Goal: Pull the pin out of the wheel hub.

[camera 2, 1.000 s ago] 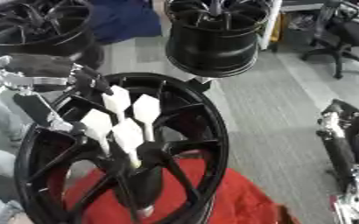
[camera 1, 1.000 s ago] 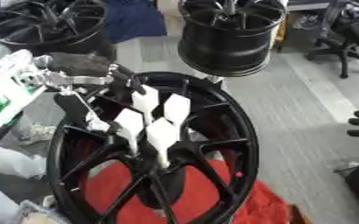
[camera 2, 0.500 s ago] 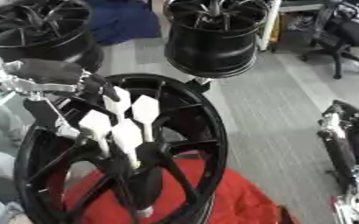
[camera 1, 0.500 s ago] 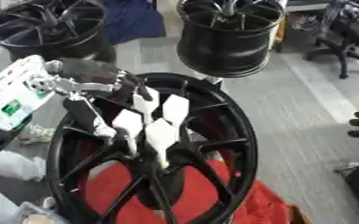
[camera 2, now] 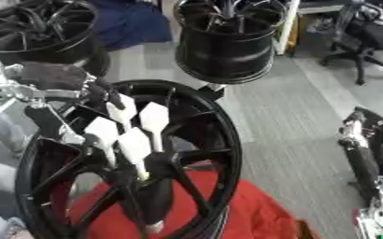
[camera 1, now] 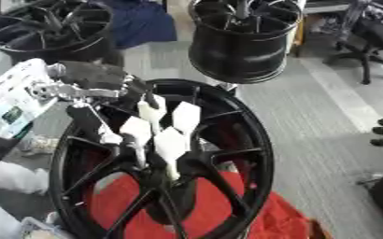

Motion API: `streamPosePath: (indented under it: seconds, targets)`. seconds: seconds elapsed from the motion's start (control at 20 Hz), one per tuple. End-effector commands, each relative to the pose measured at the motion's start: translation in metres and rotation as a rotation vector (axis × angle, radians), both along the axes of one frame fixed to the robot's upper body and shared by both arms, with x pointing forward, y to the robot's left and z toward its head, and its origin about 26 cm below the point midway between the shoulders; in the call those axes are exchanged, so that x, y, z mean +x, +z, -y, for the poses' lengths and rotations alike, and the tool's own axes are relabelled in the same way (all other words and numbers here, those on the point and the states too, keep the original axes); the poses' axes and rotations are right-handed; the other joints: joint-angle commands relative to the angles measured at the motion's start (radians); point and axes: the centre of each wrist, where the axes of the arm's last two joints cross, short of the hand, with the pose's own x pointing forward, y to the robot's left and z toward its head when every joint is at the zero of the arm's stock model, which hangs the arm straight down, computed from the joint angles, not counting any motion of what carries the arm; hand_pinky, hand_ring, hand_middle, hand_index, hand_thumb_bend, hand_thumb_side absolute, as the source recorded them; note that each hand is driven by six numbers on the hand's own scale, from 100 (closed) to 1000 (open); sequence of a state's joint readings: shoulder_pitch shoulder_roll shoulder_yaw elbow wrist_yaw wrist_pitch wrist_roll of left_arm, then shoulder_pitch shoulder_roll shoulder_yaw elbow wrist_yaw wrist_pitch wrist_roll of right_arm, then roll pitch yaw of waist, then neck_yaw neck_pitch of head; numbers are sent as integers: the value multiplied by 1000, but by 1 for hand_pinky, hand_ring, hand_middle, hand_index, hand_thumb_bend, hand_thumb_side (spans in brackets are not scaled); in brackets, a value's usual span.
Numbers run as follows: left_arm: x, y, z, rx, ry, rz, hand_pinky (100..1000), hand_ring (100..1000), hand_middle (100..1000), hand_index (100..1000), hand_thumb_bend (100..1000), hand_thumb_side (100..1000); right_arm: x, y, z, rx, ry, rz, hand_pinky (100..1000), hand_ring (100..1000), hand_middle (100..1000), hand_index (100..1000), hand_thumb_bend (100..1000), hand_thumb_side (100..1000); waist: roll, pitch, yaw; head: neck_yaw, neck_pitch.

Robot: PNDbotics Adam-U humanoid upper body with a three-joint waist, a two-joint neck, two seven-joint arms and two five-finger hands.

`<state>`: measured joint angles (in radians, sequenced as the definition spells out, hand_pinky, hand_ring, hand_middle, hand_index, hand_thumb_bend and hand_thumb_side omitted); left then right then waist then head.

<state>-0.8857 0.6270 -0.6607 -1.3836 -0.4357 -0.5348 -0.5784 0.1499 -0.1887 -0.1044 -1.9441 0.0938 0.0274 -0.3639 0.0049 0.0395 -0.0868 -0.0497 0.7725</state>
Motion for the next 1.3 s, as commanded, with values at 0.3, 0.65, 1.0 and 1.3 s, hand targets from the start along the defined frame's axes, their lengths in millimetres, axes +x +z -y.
streamPosePath:
  seconds: [0.3,0.65,1.0,1.3]
  targets:
    - [-7,15,-10,347,-282,28,572,584,715,880,328,456,1,5,2,-11,2,19,562,643,598,785,100,625,-1,-6,3,-5,-3]
    - [-12,13,-15,369,-276,24,574,598,701,862,328,571,1,5,2,-13,2,18,562,643,597,782,100,624,-2,-9,8,-6,-3]
    - [-13,3,-16,413,-280,15,571,598,730,859,325,557,1,5,2,-13,4,17,562,642,596,779,100,625,-2,-8,8,-5,-3]
    - [-10,-5,-16,426,-279,2,543,565,672,832,261,466,1,5,2,-12,2,16,562,642,595,778,100,626,-3,-8,7,-6,-3]
